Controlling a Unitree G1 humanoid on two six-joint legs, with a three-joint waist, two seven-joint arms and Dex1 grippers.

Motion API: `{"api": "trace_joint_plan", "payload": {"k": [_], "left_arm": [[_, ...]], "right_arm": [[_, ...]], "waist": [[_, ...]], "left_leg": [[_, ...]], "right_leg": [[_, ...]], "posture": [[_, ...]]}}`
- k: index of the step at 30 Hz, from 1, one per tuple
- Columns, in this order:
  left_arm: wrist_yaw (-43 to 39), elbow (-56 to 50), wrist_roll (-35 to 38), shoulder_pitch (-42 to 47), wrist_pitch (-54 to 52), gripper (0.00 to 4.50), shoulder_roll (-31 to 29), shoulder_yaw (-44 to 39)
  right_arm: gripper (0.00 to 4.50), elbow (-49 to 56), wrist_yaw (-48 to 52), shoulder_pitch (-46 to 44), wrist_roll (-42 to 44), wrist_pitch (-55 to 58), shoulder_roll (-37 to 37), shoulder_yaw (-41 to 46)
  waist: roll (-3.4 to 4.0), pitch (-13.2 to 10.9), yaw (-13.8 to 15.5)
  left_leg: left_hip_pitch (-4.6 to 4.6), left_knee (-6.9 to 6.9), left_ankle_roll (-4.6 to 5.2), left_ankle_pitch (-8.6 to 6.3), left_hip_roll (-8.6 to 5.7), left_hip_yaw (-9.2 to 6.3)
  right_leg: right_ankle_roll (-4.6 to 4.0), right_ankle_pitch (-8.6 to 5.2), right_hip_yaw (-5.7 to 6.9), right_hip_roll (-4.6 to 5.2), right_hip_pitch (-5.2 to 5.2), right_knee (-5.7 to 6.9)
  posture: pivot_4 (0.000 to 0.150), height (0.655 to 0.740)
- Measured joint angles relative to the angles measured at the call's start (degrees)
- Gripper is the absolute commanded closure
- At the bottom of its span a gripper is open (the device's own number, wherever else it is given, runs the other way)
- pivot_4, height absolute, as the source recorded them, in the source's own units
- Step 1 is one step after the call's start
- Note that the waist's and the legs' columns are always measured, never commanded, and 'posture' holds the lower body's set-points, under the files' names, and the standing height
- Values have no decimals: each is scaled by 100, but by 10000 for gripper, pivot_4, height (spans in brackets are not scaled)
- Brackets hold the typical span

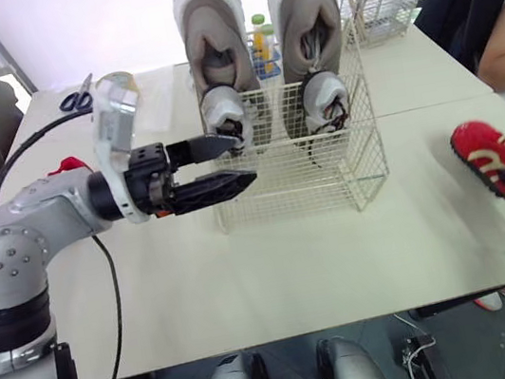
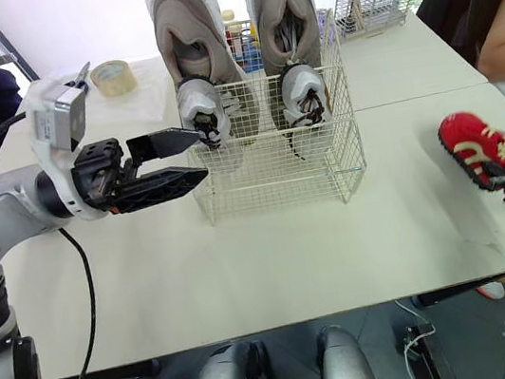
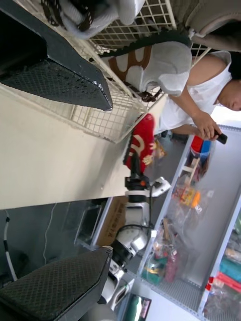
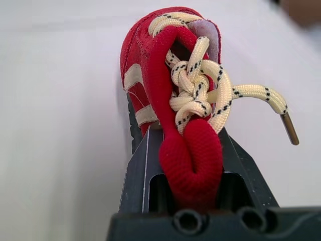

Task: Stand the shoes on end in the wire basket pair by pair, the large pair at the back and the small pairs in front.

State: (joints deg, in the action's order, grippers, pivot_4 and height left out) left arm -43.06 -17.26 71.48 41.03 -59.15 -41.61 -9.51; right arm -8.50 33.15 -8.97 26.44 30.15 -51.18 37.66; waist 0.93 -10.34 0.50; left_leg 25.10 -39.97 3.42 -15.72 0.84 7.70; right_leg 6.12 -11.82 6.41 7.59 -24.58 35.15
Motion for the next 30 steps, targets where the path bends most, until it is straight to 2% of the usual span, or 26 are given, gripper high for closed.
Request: {"api": "trace_joint_plan", "payload": {"k": [3, 6, 12, 17, 21, 30], "left_arm": [[-135, 462, -35, 341, -16, 0, 99, 3], [-205, 999, 36, 741, -115, 0, 241, -13], [-575, 2230, 338, 1518, -747, 0, 257, -94], [-968, 3027, 313, 2185, -1315, 0, 30, -91], [-1172, 3287, 212, 2347, -1614, 0, -27, -82], [-1330, 3263, -109, 2447, -1854, 0, 30, -48]], "right_arm": [[41643, 780, 359, -598, 373, 25, -651, 215], [41643, 1526, 737, -1148, 760, -79, -979, 190], [41643, 2557, 1148, -2535, 1562, 181, -1271, -946], [41643, 3018, 1651, -3163, 1672, 78, -1232, -2019], [41643, 3064, 2054, -3415, 1431, -271, -986, -2663], [41643, 2974, 2678, -4039, 839, -943, -405, -3476]], "waist": [[6, 0, -6], [-8, -1, -3], [-18, -7, -1], [-40, -20, 11], [-43, -22, 8], [-47, -24, -23]], "left_leg": [[-4, 3, -5, 3, 6, -3], [-6, 5, -9, 6, 11, -7], [-4, 1, -5, 4, 7, -5], [1, -1, -2, 2, 2, -4], [2, -2, -1, 2, 2, -3], [2, -2, -3, 3, 3, -2]], "right_leg": [[2, -1, 1, -6, -1, 3], [6, -4, 1, -13, 1, 2], [7, -4, 1, -4, 0, 2], [7, -4, 2, 1, -1, 0], [7, -4, 2, 2, -2, 1], [8, -4, 3, 0, -3, 5]], "posture": [[1500, 7400], [1500, 7400], [1500, 7400], [1500, 7400], [1500, 7400], [1500, 7400]]}}
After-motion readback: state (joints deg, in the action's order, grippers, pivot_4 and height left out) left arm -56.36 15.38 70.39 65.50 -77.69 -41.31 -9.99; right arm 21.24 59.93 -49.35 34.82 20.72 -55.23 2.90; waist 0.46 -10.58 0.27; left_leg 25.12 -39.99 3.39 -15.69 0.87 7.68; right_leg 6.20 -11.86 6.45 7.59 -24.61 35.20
